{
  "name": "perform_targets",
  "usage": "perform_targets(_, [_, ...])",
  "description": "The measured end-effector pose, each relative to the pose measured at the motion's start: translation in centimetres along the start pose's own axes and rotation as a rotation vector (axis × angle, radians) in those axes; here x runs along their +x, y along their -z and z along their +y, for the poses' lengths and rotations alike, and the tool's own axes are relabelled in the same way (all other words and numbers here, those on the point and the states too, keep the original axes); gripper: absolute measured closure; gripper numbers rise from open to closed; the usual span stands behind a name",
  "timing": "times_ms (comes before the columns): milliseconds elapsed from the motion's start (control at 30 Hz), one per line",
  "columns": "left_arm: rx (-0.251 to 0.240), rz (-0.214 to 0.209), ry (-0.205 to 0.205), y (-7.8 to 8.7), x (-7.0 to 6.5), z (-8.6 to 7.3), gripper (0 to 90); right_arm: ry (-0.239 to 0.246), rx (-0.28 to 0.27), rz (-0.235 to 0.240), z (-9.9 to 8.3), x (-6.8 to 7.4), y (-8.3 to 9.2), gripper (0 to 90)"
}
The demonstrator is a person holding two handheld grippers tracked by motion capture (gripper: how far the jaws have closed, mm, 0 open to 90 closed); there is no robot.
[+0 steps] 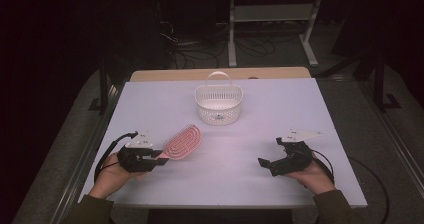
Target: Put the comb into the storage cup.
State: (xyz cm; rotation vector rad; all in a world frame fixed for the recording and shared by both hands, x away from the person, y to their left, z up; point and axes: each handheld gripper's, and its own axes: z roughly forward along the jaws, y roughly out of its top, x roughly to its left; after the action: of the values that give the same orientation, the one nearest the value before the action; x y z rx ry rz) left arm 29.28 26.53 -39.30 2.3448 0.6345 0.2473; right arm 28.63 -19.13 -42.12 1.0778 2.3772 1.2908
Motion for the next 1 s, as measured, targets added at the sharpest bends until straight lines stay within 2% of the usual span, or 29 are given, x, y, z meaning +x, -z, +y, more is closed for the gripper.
perform_targets(233, [-0.022,0.006,0.003,-0.3,-0.2,0.8,70.3,0.000,-0.001,0.001,0.0,0.0,0.0,0.0])
perform_targets(500, [-0.044,-0.005,0.001,-0.9,-0.5,1.8,70.3,-0.006,-0.009,0.001,0.0,0.0,0.2,0.0])
perform_targets(1000, [-0.089,-0.033,-0.031,-2.4,-1.3,4.0,70.3,-0.005,-0.012,0.005,0.1,0.0,0.2,0.0])
